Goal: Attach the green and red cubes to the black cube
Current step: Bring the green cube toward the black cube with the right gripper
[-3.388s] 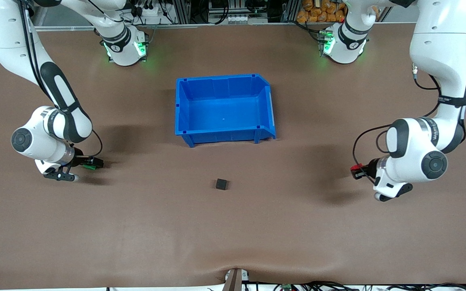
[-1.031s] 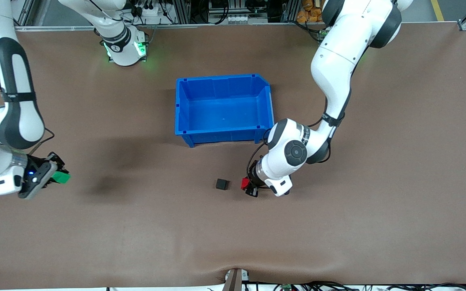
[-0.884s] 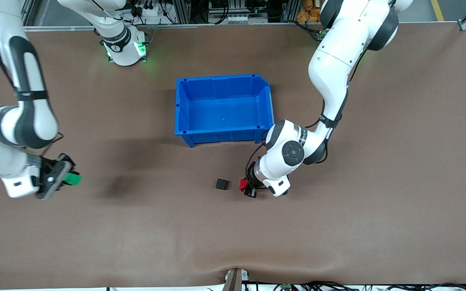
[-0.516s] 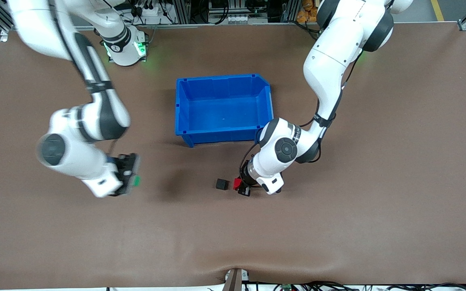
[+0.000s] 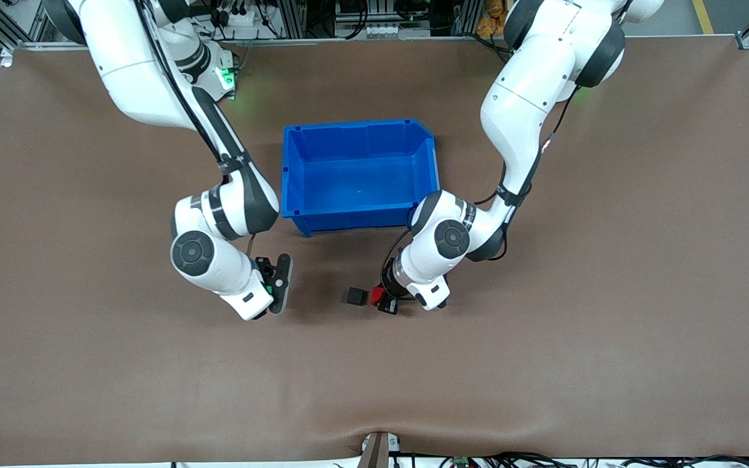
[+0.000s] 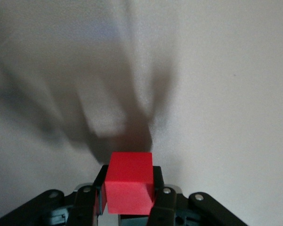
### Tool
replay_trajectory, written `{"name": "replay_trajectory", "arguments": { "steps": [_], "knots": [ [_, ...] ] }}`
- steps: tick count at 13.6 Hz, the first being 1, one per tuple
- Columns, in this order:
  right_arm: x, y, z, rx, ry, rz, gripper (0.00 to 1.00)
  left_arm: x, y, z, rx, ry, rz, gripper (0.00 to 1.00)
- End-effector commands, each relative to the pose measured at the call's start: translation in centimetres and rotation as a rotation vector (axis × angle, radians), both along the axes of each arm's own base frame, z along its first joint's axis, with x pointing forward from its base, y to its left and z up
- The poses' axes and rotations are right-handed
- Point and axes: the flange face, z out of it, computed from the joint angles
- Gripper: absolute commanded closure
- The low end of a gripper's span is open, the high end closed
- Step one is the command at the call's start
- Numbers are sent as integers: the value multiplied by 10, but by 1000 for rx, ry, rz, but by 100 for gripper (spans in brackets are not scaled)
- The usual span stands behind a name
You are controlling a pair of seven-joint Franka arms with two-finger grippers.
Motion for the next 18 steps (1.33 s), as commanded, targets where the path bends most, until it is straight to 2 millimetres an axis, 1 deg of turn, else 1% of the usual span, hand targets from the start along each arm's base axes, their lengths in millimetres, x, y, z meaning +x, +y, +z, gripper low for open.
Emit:
{"name": "replay_trajectory", "arguments": {
  "steps": [1, 2, 3, 5, 6, 8, 10, 11, 13, 14, 16, 18],
  "knots": [
    [-8, 43, -9, 7, -18, -22, 100, 2, -8, -2, -30, -6, 52, 99],
    [-11, 50, -11, 9, -23, -29, 100, -3, -15, -2, -33, -13, 52, 99],
    [-11, 51, -15, 12, -29, -35, 100, -8, -22, -2, -32, -12, 47, 99],
    [-10, 51, -21, 18, -42, -39, 100, -8, -22, -2, -32, -4, 76, 99],
    [-11, 53, -21, 18, -42, -36, 100, -11, -26, -2, -30, -3, 70, 99],
    [-10, 54, -23, 27, -48, -74, 100, -10, -24, -3, -31, 8, 99, 97],
    [-15, 66, -30, 32, -58, -81, 100, -10, -24, -3, -32, 10, 103, 97],
    [-15, 67, -31, 32, -59, -79, 100, -11, -23, -5, -30, 12, 103, 97],
    [-18, 75, -32, 38, -56, -79, 100, -11, -22, -7, -28, 22, 118, 94],
    [-20, 78, -36, 39, -49, -98, 100, -10, -21, -8, -32, 33, 148, 91],
    [-24, 95, -38, 42, -52, -96, 100, -11, -21, -9, -28, 40, 166, 90],
    [-25, 105, -43, 45, -58, -84, 100, -11, -20, -10, -26, 40, 167, 89]
  ]
}}
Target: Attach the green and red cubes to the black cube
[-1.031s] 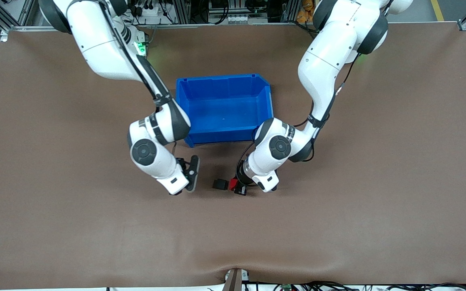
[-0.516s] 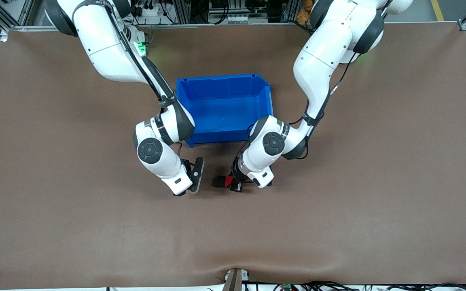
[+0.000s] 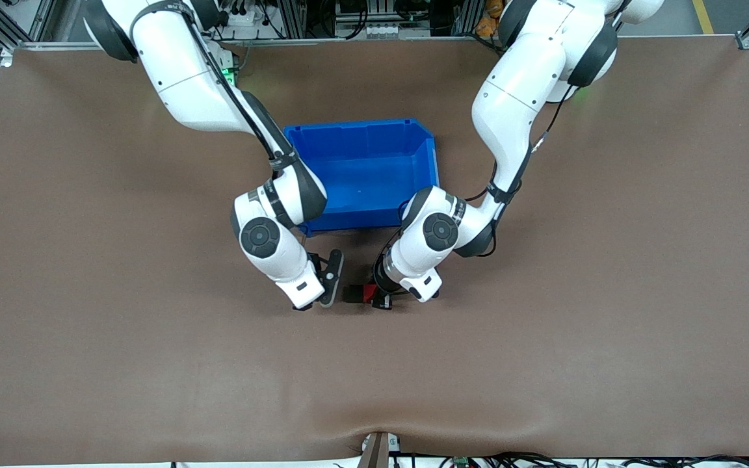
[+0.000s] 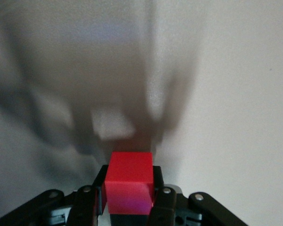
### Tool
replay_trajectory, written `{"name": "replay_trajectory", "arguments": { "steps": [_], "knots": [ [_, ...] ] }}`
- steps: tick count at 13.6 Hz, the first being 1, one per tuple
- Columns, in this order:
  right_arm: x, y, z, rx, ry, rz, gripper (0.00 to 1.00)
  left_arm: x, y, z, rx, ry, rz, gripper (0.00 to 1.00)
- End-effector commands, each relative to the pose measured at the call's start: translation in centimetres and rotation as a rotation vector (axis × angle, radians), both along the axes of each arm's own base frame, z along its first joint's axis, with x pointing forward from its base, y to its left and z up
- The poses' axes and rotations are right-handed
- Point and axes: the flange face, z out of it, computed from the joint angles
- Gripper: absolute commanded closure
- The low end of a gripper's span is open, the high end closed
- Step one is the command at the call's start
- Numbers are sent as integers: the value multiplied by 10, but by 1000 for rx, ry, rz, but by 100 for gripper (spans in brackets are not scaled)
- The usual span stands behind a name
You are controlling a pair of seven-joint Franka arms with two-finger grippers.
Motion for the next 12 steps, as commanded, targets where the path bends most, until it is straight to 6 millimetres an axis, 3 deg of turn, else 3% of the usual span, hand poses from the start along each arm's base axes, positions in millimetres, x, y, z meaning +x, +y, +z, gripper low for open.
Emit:
{"name": "replay_trajectory", "arguments": {
  "steps": [1, 3, 4, 6, 7, 9, 12],
  "knots": [
    [5, 17, -8, 15, -12, -6, 100, 1, -2, -9, -1, 2, 26, 86],
    [6, 19, -8, 25, -29, -8, 100, 2, -1, -7, 0, -1, 24, 82],
    [6, 19, -9, 24, -29, -7, 100, 2, -1, -7, 3, -4, 20, 63],
    [6, 19, -9, 25, -29, -10, 100, 2, -1, -7, 5, -8, 11, 6],
    [5, 20, -8, 26, -29, -17, 100, 2, -1, -7, 6, -10, 10, 0],
    [-3, 34, -11, 27, -26, -24, 100, 4, -2, 3, 24, -40, -25, 0],
    [-4, 38, -14, 39, -49, -26, 100, 10, 6, 29, 68, -36, -69, 0]
  ]
}}
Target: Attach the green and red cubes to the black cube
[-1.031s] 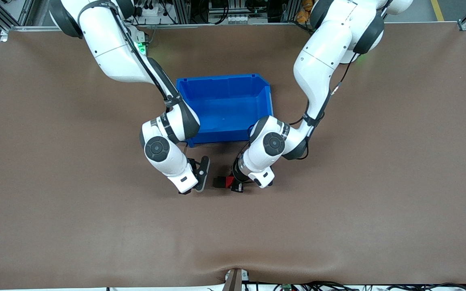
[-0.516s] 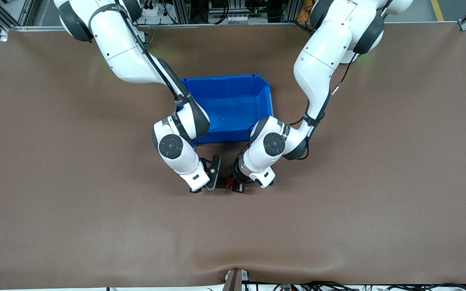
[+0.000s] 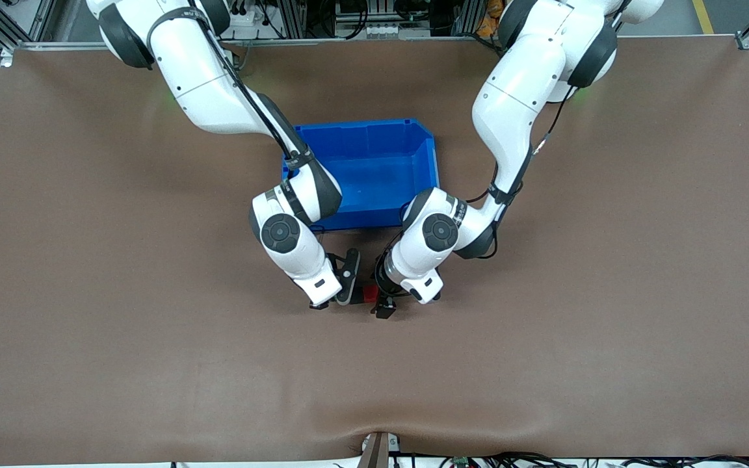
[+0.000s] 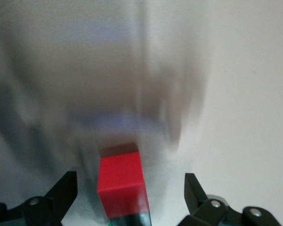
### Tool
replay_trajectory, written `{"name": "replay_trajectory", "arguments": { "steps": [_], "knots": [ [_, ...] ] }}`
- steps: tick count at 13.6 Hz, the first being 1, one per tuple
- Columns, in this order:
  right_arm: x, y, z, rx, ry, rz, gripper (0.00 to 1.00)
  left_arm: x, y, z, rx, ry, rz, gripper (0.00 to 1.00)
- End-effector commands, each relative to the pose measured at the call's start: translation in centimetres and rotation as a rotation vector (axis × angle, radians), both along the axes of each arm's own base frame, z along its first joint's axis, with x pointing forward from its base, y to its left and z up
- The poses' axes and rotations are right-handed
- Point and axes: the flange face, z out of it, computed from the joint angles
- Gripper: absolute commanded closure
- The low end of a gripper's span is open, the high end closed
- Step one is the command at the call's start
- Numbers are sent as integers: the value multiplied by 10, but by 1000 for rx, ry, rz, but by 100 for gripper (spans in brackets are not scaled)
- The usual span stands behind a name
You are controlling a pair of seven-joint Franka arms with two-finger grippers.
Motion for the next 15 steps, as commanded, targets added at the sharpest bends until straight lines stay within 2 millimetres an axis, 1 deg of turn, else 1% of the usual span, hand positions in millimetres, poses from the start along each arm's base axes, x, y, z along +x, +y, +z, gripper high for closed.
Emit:
{"name": "replay_trajectory", "arguments": {
  "steps": [1, 2, 3, 4, 6, 8, 9, 10, 11, 12, 14, 15],
  "knots": [
    [2, 9, -3, 15, -11, -14, 100, 10, 9, 32, 55, -31, -68, 0],
    [3, 10, -2, 17, -13, -14, 100, 11, 10, 38, 67, -49, -97, 0],
    [4, 11, -2, 19, -16, -13, 100, 12, 14, 38, 75, -41, -99, 0],
    [4, 10, -4, 17, -13, -13, 100, 20, 26, 37, 82, -42, -103, 0],
    [4, 11, -4, 18, -16, -14, 100, 20, 35, 30, 107, -32, -179, 0],
    [6, 12, -2, 20, -20, -12, 100, 36, 63, 36, 130, -24, -224, 0],
    [6, 12, -1, 22, -21, -13, 100, 42, 76, 34, 141, -19, -263, 0],
    [6, 13, -2, 22, -21, -14, 100, 45, 84, 31, 151, -18, -298, 0],
    [7, 13, -3, 22, -21, -14, 100, 49, 93, 35, 157, -13, -322, 0],
    [6, 14, -4, 22, -21, -17, 100, 55, 105, 45, 161, -11, -345, 0],
    [3, 20, -4, 24, -17, -29, 100, 64, 129, 63, 176, -15, -444, 0],
    [2, 21, -5, 23, -16, -31, 100, 71, 147, 70, 182, -18, -484, 0]
  ]
}}
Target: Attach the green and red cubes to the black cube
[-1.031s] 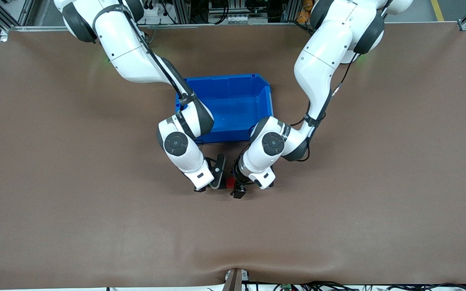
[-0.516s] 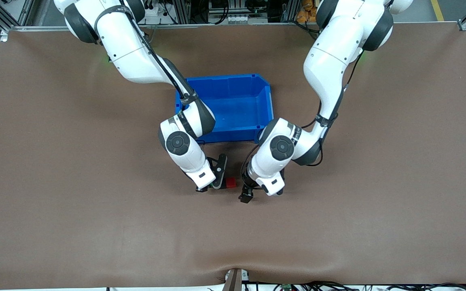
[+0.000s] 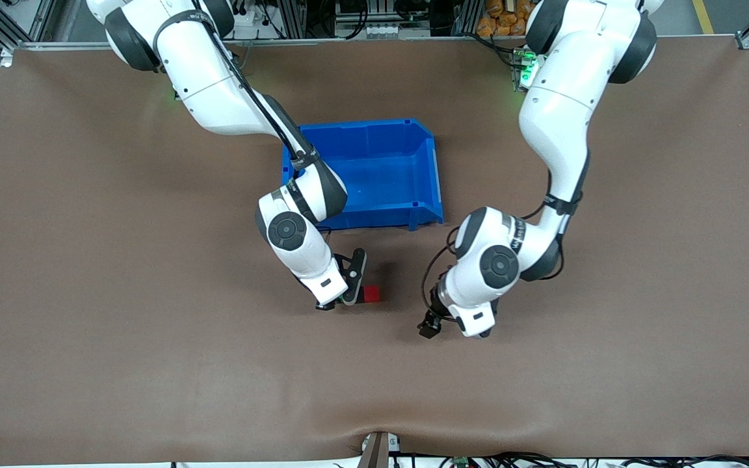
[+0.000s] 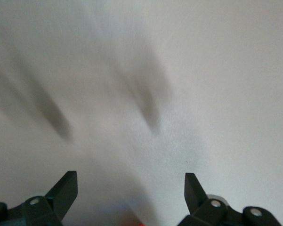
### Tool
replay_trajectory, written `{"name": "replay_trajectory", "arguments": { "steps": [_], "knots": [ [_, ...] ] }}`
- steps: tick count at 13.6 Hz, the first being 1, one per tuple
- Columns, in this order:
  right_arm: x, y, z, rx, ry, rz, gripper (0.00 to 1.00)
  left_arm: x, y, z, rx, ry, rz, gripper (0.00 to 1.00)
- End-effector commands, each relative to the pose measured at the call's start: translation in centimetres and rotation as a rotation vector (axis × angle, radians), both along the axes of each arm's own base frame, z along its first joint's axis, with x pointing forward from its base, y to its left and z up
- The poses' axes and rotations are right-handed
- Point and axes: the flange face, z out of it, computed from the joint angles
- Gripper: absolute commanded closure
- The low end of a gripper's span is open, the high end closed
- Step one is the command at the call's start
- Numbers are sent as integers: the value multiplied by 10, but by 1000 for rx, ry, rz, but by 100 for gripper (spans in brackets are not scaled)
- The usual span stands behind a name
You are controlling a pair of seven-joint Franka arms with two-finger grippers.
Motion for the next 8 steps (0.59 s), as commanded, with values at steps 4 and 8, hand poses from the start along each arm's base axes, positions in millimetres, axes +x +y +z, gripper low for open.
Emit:
{"name": "replay_trajectory", "arguments": {
  "steps": [4, 8],
  "knots": [
    [0, 12, -9, 15, -10, -17, 100, 20, 76, 58, 34, 4, -207, 0],
    [-3, 17, -11, 14, -15, -10, 83, 28, 107, 97, 167, -53, -358, 0]
  ]
}}
